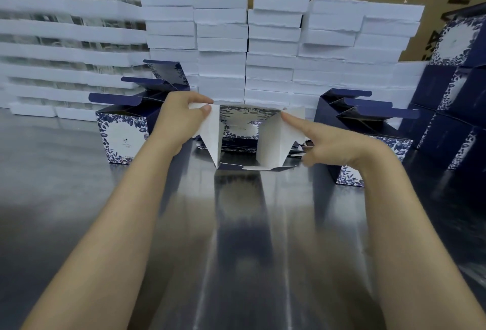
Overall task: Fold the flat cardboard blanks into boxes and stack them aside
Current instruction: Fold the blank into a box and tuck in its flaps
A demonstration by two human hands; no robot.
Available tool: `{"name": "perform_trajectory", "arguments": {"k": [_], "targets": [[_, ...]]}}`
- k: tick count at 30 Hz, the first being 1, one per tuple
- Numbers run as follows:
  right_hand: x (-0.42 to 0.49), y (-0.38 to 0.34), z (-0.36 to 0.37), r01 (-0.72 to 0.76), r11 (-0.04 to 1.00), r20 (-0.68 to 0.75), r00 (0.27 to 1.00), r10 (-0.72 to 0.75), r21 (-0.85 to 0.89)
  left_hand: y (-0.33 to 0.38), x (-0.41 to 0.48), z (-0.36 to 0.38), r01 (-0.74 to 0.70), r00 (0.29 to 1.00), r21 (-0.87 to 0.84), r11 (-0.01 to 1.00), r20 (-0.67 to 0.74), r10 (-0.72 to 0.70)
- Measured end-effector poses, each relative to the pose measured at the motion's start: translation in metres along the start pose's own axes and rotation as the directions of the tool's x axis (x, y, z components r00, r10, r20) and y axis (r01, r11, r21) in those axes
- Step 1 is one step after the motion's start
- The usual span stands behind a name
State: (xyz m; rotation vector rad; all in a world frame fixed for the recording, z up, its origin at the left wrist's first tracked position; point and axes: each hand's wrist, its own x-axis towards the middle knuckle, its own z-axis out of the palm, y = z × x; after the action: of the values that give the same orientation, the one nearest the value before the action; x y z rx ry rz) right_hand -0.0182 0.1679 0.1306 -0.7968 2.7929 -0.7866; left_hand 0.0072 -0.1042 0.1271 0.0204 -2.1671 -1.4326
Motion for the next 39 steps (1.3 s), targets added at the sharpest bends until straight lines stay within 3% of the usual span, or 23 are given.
{"name": "perform_trajectory", "arguments": {"k": [3, 7, 9, 13, 15, 17, 22, 25, 28, 31, 33, 35, 39], "targets": [[0.002, -0.007, 0.003, -0.04, 0.99, -0.01, 0.999, 0.039, -0.134, 0.001, -0.002, 0.005, -0.011, 0.999, 0.018, 1.0, -0.034, 0.012], [0.004, -0.011, 0.004, 0.019, 0.999, -0.162, 0.987, -0.012, 0.041, 0.001, -0.003, 0.008, -0.011, 0.995, -0.011, 1.0, -0.095, 0.01], [0.007, -0.013, 0.004, 0.078, 0.985, -0.307, 0.951, -0.027, 0.155, 0.004, -0.002, 0.009, 0.002, 0.99, -0.074, 0.997, -0.141, -0.013], [0.011, -0.019, 0.009, 0.15, 0.967, -0.559, 0.829, -0.008, 0.208, 0.01, -0.005, 0.015, -0.024, 0.98, -0.176, 0.984, -0.201, -0.012], [0.014, -0.021, 0.013, 0.155, 0.951, -0.578, 0.815, 0.029, 0.267, 0.014, -0.007, 0.018, 0.026, 0.982, -0.261, 0.965, -0.172, -0.073], [0.016, -0.02, 0.017, 0.178, 0.931, -0.603, 0.796, 0.053, 0.318, 0.02, -0.01, 0.022, 0.116, 0.989, -0.32, 0.94, -0.054, -0.14], [0.022, -0.014, 0.02, 0.152, 0.946, -0.616, 0.786, 0.059, 0.285, 0.016, -0.016, 0.029, 0.145, 0.962, -0.12, 0.982, 0.248, -0.111], [0.017, -0.013, 0.014, 0.076, 0.98, -0.482, 0.876, 0.024, 0.187, 0.011, -0.012, 0.032, 0.108, 0.975, -0.107, 0.988, 0.204, -0.084], [0.006, -0.011, 0.005, 0.002, 0.997, -0.159, 0.987, -0.013, -0.071, 0.009, -0.008, 0.03, 0.113, 0.991, -0.088, 0.99, 0.081, -0.106], [0.003, -0.014, 0.005, 0.008, 0.996, -0.006, 1.0, -0.008, -0.088, 0.01, -0.008, 0.028, 0.137, 0.99, -0.171, 0.976, -0.002, -0.139], [0.003, -0.02, 0.009, 0.062, 0.998, -0.066, 0.996, -0.061, 0.011, 0.011, -0.008, 0.029, 0.155, 0.987, -0.213, 0.965, -0.016, -0.162], [0.006, -0.024, 0.012, 0.155, 0.982, -0.219, 0.967, -0.129, 0.105, 0.013, -0.008, 0.028, 0.176, 0.983, -0.265, 0.948, -0.009, -0.185], [0.012, -0.024, 0.015, 0.216, 0.958, -0.495, 0.863, -0.099, 0.187, 0.019, -0.008, 0.025, 0.206, 0.977, -0.357, 0.911, 0.019, -0.214]]}}
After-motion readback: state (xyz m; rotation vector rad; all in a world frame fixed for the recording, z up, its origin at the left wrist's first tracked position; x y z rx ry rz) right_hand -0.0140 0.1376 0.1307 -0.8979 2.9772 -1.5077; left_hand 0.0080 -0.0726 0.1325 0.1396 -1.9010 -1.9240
